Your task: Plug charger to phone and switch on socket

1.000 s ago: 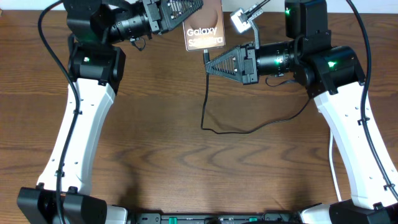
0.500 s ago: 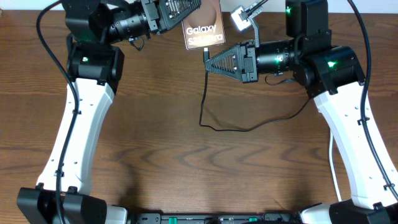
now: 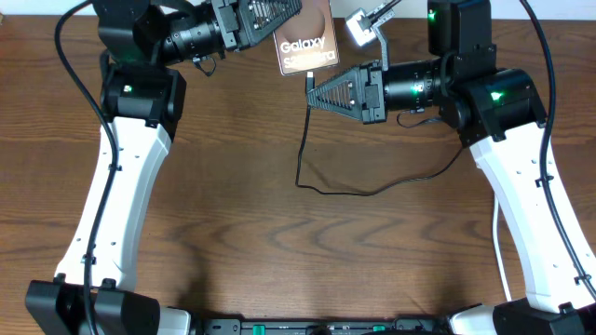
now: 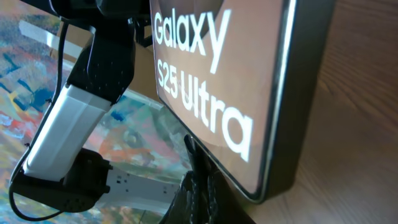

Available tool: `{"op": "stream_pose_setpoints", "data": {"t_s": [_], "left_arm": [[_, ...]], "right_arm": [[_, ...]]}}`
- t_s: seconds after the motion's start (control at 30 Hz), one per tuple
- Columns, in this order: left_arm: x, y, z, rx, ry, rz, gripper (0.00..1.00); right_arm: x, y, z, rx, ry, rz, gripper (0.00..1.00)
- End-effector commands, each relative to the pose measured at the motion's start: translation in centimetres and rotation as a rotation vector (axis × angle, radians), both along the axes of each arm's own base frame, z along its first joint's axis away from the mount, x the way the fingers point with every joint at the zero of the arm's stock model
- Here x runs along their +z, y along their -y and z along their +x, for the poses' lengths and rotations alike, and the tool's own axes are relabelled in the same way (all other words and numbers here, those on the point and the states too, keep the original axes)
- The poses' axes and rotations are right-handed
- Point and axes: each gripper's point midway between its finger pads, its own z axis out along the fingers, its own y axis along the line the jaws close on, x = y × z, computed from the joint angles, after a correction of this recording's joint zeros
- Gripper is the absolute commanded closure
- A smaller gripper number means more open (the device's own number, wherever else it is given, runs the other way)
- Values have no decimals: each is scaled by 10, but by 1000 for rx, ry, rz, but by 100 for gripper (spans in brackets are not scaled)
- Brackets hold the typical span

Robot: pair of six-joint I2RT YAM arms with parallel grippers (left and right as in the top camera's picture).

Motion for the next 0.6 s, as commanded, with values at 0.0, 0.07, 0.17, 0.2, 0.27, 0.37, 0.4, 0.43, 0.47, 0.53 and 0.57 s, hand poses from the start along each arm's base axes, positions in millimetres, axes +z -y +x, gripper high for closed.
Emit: {"op": "stream_pose_setpoints", "data": {"t_s": [0.0,0.07,0.17,0.2,0.27,0.37,0.4,0.43,0.47,0.53,0.57], "left_arm": [[3,6,-17,-83,48,20,93],[4,6,-15,-76,48,18,93],[4,6,-13,-64,48,16,93],[4,5,-13,-60,47,15,93],[4,5,-12,-54,47,14,93],[4,5,-12,-55,47,14,93],[4,5,-12,-54,47,14,93],[4,5,-12,-54,47,14,93],[4,5,-12,-54,47,14,93],[4,5,-12,-58,47,15,93],[4,5,-13,-61,48,16,93]], "right_arm": [[4,4,1,-12,0,4,99],[2,4,0,-12,-15,-1,99],[-2,5,-1,-16,-30,-12,99],[-2,6,-2,-17,-33,-15,99],[-4,6,-2,-18,-39,-19,99],[-4,5,-4,-14,-44,-21,99],[-4,5,-4,-14,-45,-21,99],[-5,5,-4,-15,-45,-21,99],[-4,5,-4,-14,-45,-21,99],[-4,5,-4,-12,-39,-21,99],[-4,5,-4,-12,-37,-21,99]]}}
